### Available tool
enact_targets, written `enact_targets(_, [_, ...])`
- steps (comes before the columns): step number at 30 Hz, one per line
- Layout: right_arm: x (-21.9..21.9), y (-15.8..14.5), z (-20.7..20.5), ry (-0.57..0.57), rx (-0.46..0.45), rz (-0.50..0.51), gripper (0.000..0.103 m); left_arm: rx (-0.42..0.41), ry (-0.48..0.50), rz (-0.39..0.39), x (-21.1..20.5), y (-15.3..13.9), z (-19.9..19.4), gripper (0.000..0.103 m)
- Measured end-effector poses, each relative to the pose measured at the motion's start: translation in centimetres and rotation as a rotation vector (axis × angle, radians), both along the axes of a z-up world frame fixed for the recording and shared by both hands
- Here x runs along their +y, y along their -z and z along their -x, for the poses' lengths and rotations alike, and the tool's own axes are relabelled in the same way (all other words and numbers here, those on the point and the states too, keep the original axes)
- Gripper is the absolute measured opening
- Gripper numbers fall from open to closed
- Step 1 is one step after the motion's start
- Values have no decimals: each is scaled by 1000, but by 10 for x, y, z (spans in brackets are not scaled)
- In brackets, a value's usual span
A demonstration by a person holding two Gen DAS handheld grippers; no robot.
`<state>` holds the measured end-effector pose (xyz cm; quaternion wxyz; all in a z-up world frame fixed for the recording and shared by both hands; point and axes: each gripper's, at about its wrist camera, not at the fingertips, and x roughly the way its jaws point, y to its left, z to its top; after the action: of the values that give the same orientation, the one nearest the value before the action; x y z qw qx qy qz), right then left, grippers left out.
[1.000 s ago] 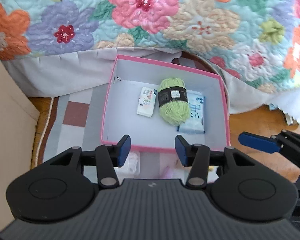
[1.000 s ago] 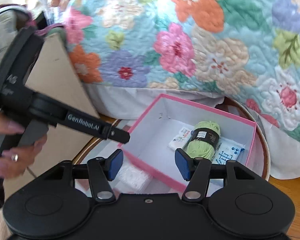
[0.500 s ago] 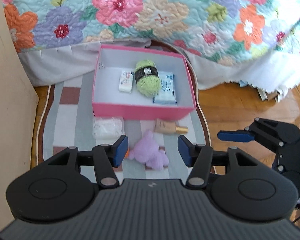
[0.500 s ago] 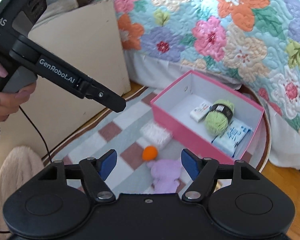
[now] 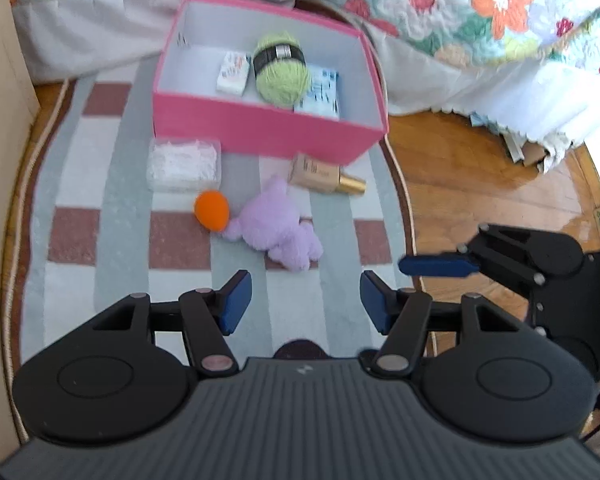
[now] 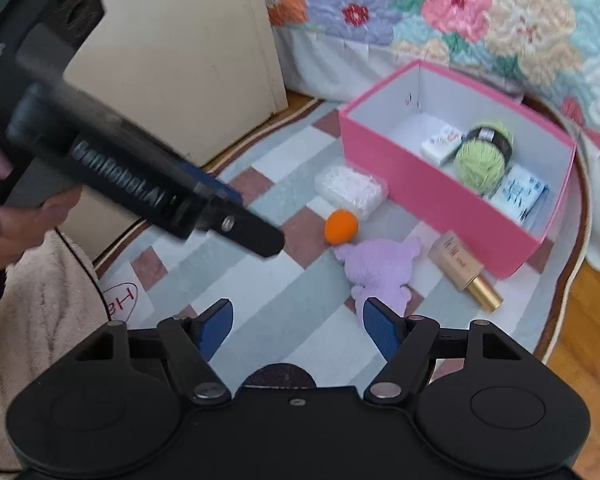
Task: Organize objects
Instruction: 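Withdraw both grippers from the box and move toward the purple plush toy, then close the left gripper on the plush toy while the right gripper clamps it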
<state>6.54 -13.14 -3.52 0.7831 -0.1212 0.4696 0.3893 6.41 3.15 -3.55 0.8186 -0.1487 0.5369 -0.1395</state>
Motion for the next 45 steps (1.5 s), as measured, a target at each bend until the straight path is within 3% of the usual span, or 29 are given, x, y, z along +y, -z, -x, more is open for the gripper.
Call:
enact_targets(6, [9,28,-8,29,32,-5,76,36,-9,12,-6,39,-10,60])
enact_targets(13, [18,66,-21,19,-86,72,76,12,-71,54,-8,75,-28,60])
enact_targets(17, [13,93,-38,45,-86,62,75,0,-119,89,-8,98,-40,60])
enact_targets(20, [14,110,-47,24,-77,112,71,30,-140,63,-7,114,-49,59])
enact_targets(27, [7,131,-61,104,-107,77,73,15,-175,80,-7,137,-55,58])
enact_targets(30, [7,137,-61,108,-133,92,73,-8,-183,115,-7,142,-55,58])
enact_targets(32, [6,140,-61,117,-141,98,71,-31,-185,89,-9,142,-55,58])
enact_targets(34, [2,142,-61,135,-149,87,58,-41,-180,67,-9,142,-55,58])
enact_targets(35, [-1,141,-62,143,-149,89,57,-43,-178,70,-8,142,-55,58])
enact_targets(38, [-13,138,-62,160,-144,78,56,-53,-176,72,-5,140,-53,59])
enact_targets(45, [-38,139,-71,263,-200,189,61,-102,-166,64,-4,133,-55,60])
